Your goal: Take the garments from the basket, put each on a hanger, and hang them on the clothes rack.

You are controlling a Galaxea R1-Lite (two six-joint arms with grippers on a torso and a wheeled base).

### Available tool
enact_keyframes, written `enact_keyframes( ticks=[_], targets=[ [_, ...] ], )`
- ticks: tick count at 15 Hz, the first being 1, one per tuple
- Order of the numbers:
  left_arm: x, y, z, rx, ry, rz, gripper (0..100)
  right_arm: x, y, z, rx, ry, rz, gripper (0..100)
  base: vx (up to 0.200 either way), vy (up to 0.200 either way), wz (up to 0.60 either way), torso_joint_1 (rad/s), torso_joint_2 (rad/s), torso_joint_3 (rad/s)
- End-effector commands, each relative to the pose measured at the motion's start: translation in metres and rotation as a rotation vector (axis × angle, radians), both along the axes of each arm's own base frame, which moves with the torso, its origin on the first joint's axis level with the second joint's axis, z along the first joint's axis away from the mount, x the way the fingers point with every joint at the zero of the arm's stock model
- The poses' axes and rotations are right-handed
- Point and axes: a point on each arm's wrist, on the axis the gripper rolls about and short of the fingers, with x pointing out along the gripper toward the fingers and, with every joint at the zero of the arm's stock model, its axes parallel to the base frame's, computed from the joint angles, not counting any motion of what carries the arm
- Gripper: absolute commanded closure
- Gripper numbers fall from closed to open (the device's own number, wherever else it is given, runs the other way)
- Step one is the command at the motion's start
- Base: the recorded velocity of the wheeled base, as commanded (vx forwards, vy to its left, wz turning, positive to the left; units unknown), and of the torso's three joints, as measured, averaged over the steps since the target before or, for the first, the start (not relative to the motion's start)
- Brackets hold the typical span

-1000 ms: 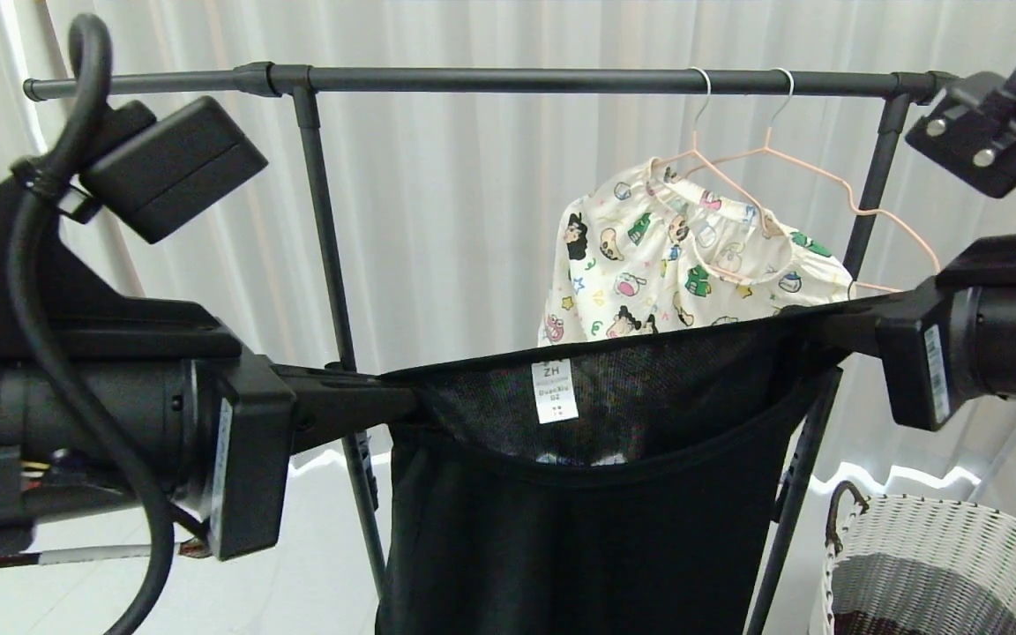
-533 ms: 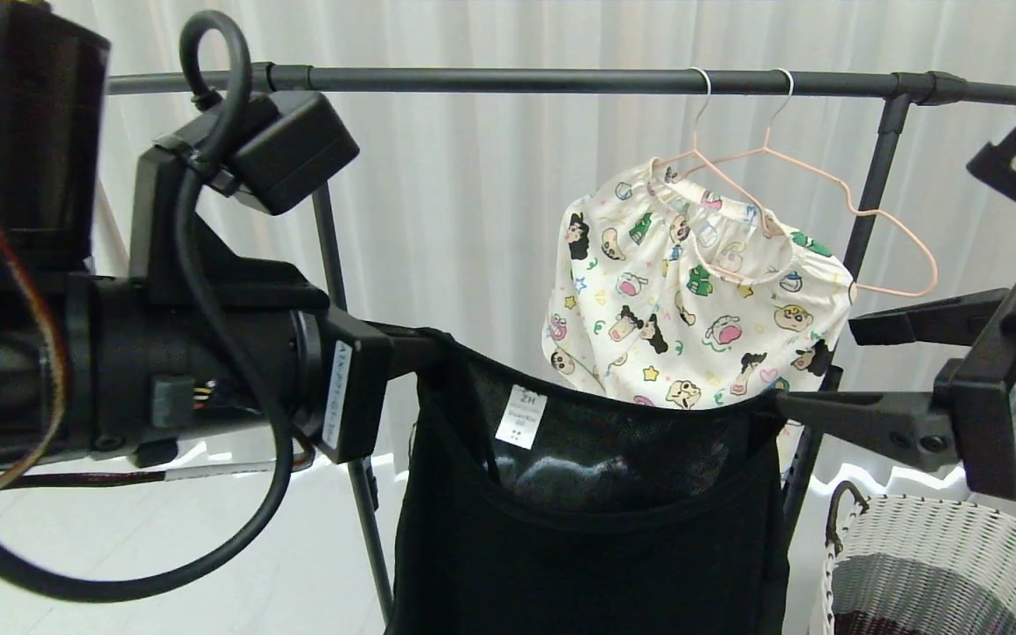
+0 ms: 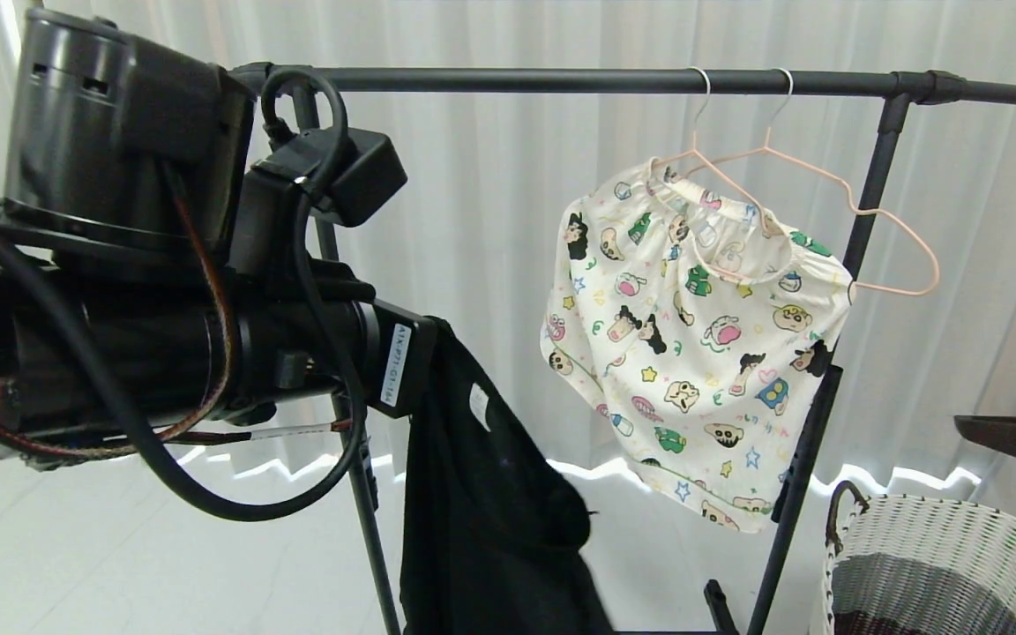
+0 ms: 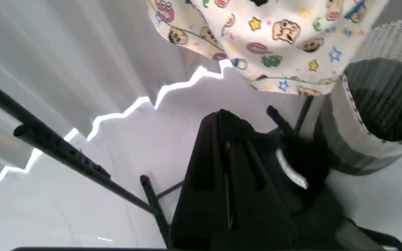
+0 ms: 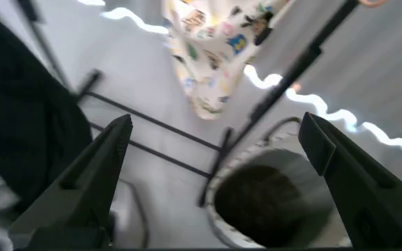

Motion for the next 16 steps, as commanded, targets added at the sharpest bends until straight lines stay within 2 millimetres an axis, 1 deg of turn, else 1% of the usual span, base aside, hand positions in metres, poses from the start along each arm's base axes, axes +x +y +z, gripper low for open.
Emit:
enact_keyframes(
  ticks=[1,2,3,5,7,8,9,11,16],
  targets=[
    [0.002,0.003,-0.009,0.028,0.015,0.034,100,-0.022,-0.02,0.002,0.053,-0.034,-0.024,0,0.0,0.0,0.0,0.0,0.0,0.0],
    [0.002,0.005,-0.016,0.067,0.017,0.088,100,-0.019,-0.024,-0.008,0.023,-0.012,-0.087,0,0.0,0.0,0.0,0.0,0.0,0.0],
    [0.002,0.01,-0.018,0.089,0.003,0.144,100,-0.016,-0.029,-0.014,-0.02,0.001,-0.173,0,0.0,0.0,0.0,0.0,0.0,0.0],
    [0.0,0.02,-0.02,0.103,0.003,0.191,100,-0.008,-0.039,-0.018,-0.106,0.016,-0.316,0,0.0,0.0,0.0,0.0,0.0,0.0],
    [0.003,0.031,-0.019,0.101,-0.001,0.235,100,-0.002,-0.045,-0.017,-0.163,0.01,-0.375,0,0.0,0.0,0.0,0.0,0.0,0.0],
    [0.006,0.04,-0.02,0.102,0.004,0.275,100,0.0,-0.049,-0.021,-0.188,0.019,-0.4,0,0.0,0.0,0.0,0.0,0.0,0.0],
    [0.007,0.044,-0.019,0.098,0.002,0.291,100,0.0,-0.049,-0.025,-0.209,0.028,-0.392,0,0.0,0.0,0.0,0.0,0.0,0.0],
    [0.005,0.045,-0.018,0.095,-0.001,0.29,100,0.003,-0.048,-0.029,-0.208,0.006,-0.393,0,0.0,-0.2,0.0,0.005,0.0,0.007],
    [0.003,0.046,-0.017,0.095,-0.008,0.286,100,0.006,-0.056,-0.03,-0.223,0.0,-0.465,0,0.0,-0.2,0.0,0.002,0.0,0.001]
  ],
)
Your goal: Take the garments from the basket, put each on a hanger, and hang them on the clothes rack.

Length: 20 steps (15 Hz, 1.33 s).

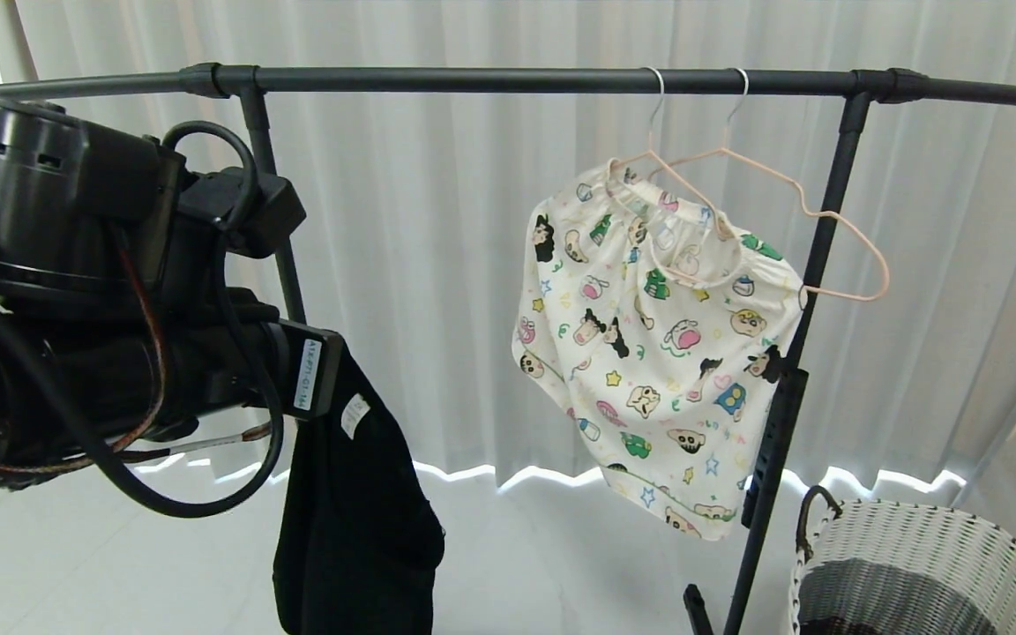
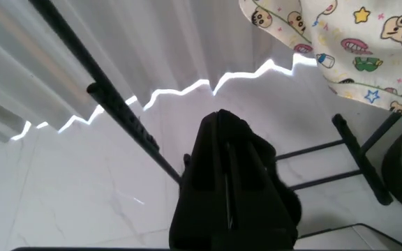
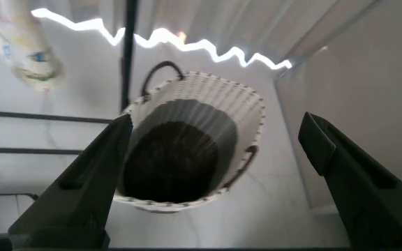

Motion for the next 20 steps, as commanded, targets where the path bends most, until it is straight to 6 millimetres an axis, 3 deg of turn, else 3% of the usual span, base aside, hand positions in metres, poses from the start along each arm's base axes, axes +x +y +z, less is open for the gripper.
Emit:
enact_keyframes(
  ticks=[1,8,14,20],
  targets=[
    [-0.001,0.001,0.0,-0.002,-0.001,0.001,100,0.002,-0.001,-0.002,-0.003,0.01,-0.011,0,0.0,0.0,0.0,0.0,0.0,0.0],
    [-0.003,0.007,-0.001,0.002,0.001,0.023,100,0.014,-0.001,0.0,-0.028,0.01,-0.009,0,0.0,0.0,0.0,0.011,-0.03,-0.023],
    [-0.016,0.016,-0.009,0.029,0.006,0.06,100,0.016,0.002,0.006,0.027,-0.01,0.077,0,0.0,0.0,0.0,0.159,-0.41,-0.255],
    [-0.013,0.022,-0.013,0.063,0.003,0.133,100,0.032,0.005,0.01,0.042,-0.037,0.115,0,0.0,0.0,0.0,0.206,-0.48,-0.282]
  ],
)
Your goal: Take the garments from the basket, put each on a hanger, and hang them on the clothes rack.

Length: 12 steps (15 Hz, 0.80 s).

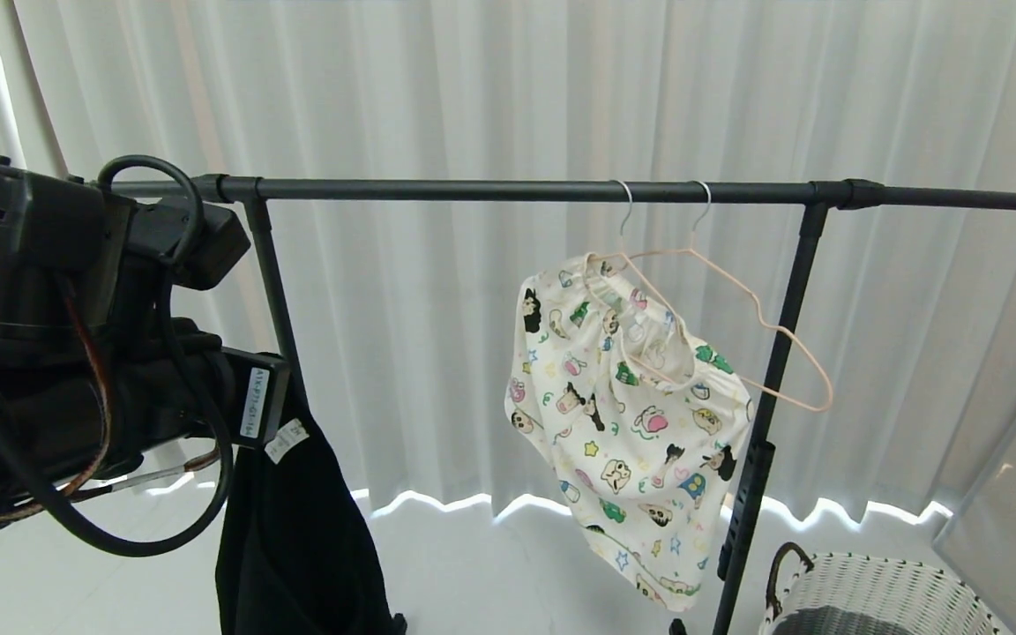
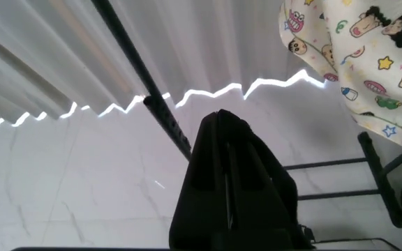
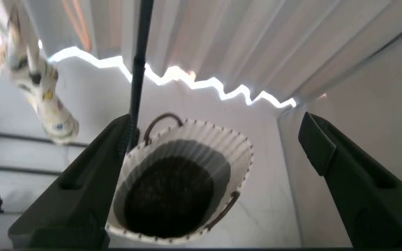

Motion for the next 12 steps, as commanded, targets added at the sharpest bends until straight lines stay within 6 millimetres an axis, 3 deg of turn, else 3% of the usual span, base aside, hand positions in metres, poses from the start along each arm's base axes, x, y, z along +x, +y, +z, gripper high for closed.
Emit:
enact_keyframes(
  ticks=[1,7,12],
  targets=[
    [0.0,0.0,0.0,0.002,0.002,0.002,100,0.006,0.002,-0.002,-0.002,0.013,0.009,0,0.0,0.0,0.0,0.217,-0.5,-0.29],
    [0.0,0.0,0.0,0.005,0.001,0.004,100,0.016,0.005,-0.004,0.023,-0.013,0.064,0,0.0,0.0,0.0,0.218,-0.48,-0.269],
    [0.001,0.0,-0.004,0.014,0.009,0.016,100,0.036,0.008,-0.005,0.036,-0.078,0.097,0,0.0,0.2,0.0,0.042,-0.08,-0.043]
  ],
)
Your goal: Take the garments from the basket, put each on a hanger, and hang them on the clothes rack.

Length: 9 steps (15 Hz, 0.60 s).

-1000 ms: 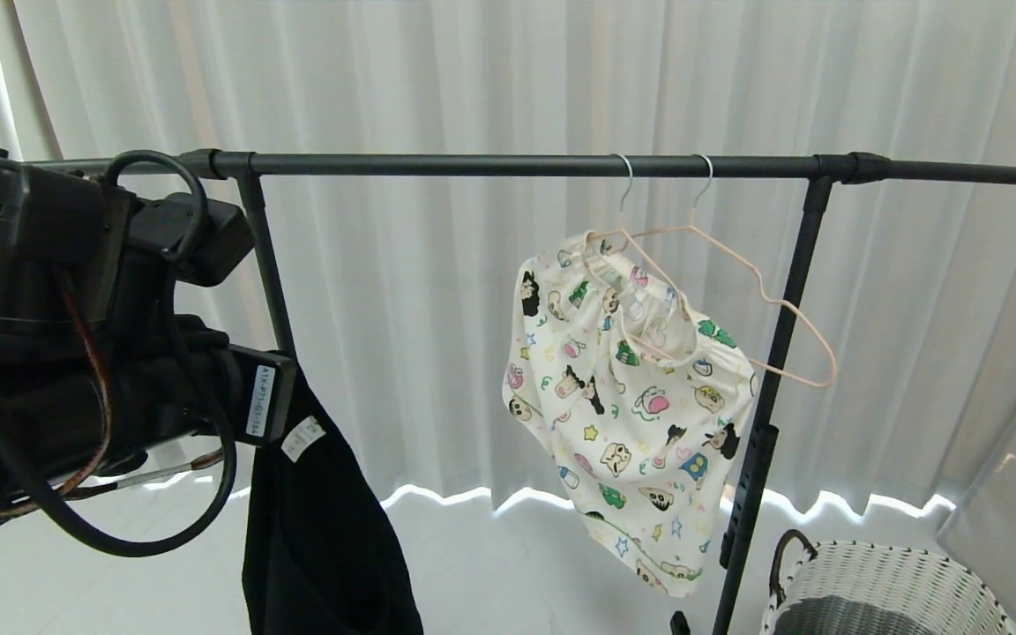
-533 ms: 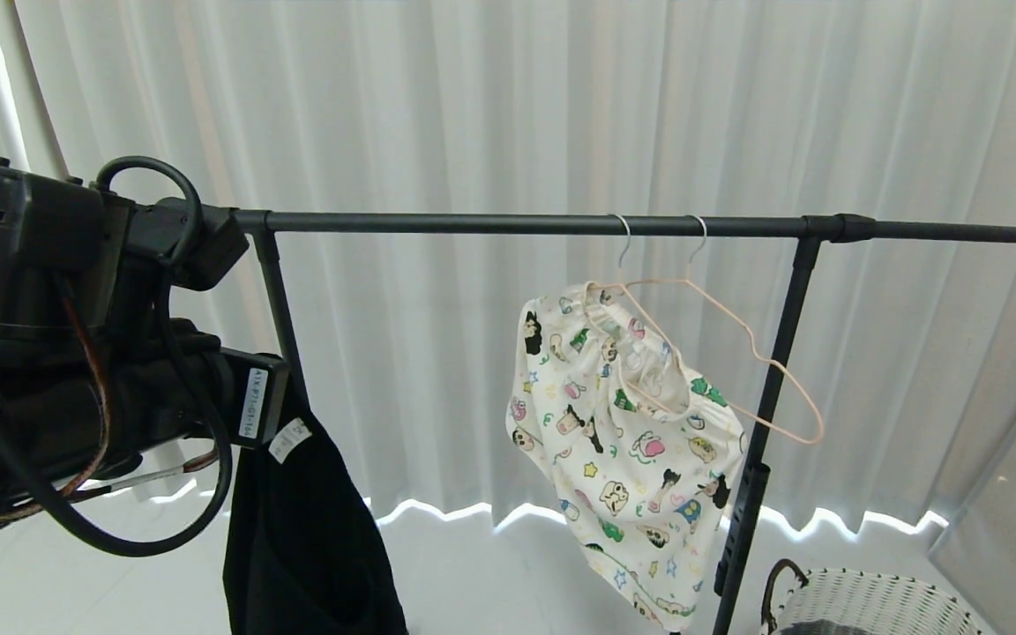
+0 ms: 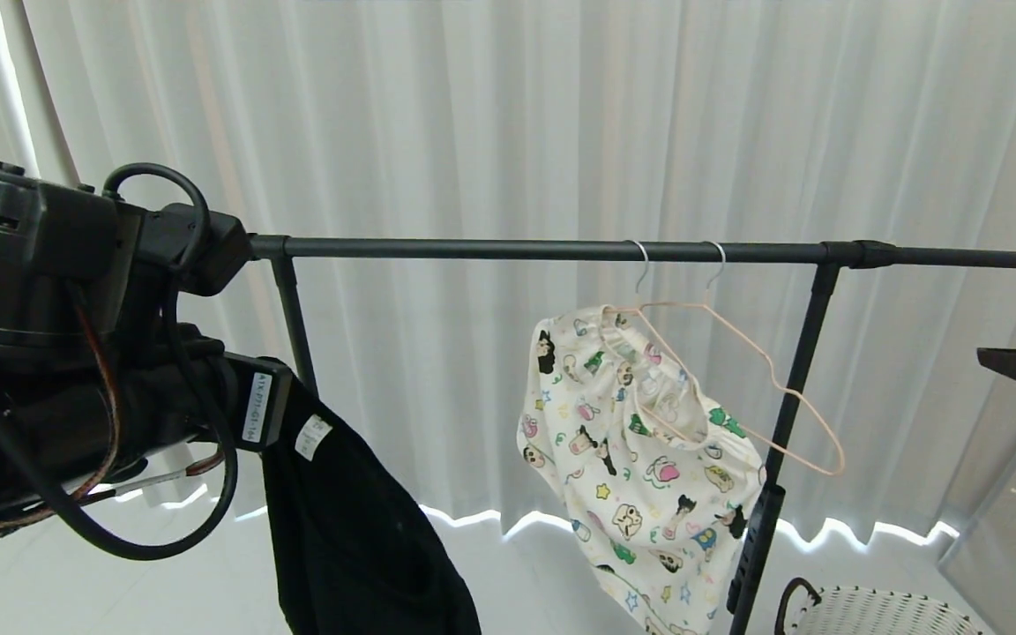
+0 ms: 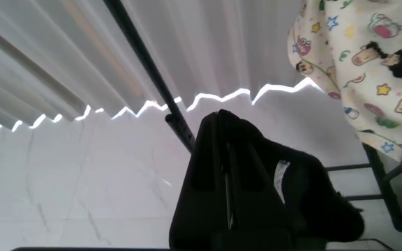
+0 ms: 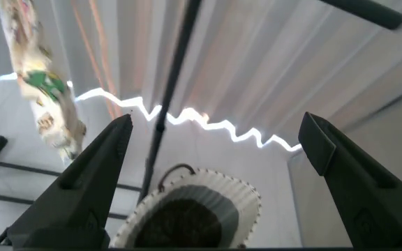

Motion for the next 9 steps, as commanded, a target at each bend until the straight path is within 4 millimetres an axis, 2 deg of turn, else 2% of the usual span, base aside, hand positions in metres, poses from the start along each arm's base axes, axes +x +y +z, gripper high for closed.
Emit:
enact_keyframes(
  ticks=[1,9],
  targets=[
    [0.0002,-0.0001,-0.0017,0.003,0.006,0.0,100,0.0092,0.001,-0.004,-0.002,0.017,0.001,0,0.0,0.0,0.0,0.0,0.0,0.0],
    [-0.0013,0.0008,-0.0041,0.005,0.013,0.001,100,0.012,0.0012,-0.0093,-0.004,0.035,0.0,0,0.0,0.0,0.0,0.0,0.0,0.0]
  ],
)
